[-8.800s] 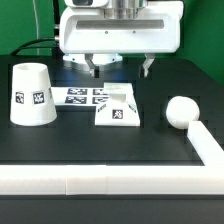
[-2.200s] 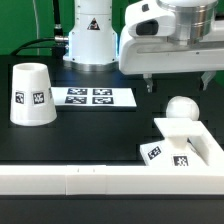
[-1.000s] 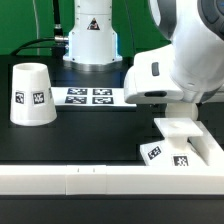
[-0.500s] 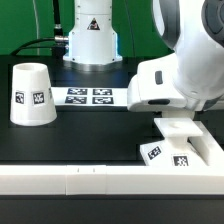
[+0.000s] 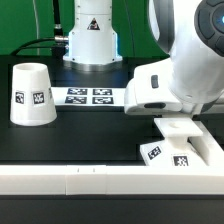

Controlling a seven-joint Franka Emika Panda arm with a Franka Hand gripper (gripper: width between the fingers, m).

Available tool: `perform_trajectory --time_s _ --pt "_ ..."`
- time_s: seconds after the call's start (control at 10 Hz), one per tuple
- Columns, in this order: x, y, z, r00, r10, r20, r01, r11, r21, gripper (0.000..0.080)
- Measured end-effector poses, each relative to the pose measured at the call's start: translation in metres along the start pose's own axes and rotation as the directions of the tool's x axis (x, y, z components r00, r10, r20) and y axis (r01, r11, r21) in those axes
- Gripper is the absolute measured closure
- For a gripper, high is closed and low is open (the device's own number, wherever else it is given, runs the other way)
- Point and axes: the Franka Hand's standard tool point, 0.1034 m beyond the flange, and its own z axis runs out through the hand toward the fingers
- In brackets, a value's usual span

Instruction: Assemble lamp

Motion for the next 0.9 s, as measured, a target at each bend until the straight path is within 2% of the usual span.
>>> perform_trajectory --time_s 0.2,0.5,0.6,0.7,0.8,0.9 --pt "0.0 0.001 -0.002 1.0 0.0 -0.002 0.0 1.0 0.002 0.0228" --pt "-0.007 0.008 -0.026 0.999 -0.036 -0.031 0.036 0.999 0.012 0.0228" --pt "-0.016 0.013 -0.041 0.997 -0.066 -0.031 0.066 0.998 0.016 0.0226" --pt "-0.028 0.019 -0.065 0.995 -0.099 -0.034 0.099 0.995 0.002 0.0226" --pt "-0.034 0.019 -0.083 0.994 -0.104 -0.039 0.105 0.995 0.003 0.0226" --pt "-0.033 0.018 -0.093 0.992 -0.108 -0.059 0.108 0.994 0.004 0.0226"
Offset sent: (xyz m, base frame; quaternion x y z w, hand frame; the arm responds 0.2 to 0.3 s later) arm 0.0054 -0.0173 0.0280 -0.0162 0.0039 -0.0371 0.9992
